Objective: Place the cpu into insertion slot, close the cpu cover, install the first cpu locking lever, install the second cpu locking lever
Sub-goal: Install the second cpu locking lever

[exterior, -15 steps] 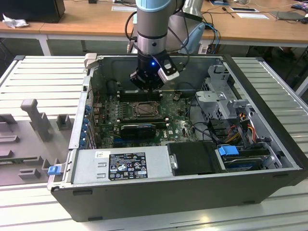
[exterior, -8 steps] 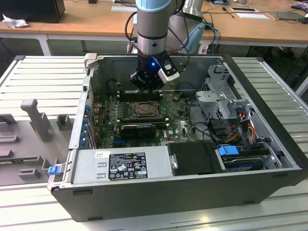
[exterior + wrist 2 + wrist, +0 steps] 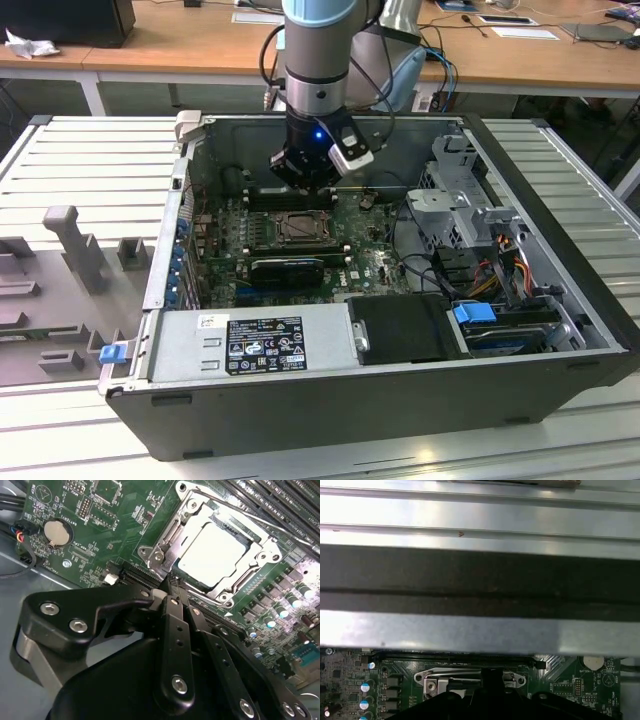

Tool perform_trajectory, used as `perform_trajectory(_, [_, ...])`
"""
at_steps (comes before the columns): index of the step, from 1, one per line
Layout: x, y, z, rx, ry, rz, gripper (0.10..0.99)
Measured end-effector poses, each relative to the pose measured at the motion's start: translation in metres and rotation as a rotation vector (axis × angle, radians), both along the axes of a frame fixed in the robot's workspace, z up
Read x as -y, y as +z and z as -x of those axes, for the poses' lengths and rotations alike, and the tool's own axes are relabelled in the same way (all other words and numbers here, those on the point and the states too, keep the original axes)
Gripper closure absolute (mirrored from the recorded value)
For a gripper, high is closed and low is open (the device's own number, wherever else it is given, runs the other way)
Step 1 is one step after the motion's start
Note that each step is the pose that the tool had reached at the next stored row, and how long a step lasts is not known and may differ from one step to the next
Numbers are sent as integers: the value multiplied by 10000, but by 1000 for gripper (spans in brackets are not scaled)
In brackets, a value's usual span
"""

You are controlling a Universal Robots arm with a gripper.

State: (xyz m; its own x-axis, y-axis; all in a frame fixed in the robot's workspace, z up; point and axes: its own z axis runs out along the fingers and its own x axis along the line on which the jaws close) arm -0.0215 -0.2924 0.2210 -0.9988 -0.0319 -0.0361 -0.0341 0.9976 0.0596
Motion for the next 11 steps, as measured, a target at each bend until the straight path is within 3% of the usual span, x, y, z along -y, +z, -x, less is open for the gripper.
perform_trajectory(5, [71, 0, -1, 0, 1, 0, 980])
perform_trajectory(11, [110, 6, -2, -1, 0, 2, 980])
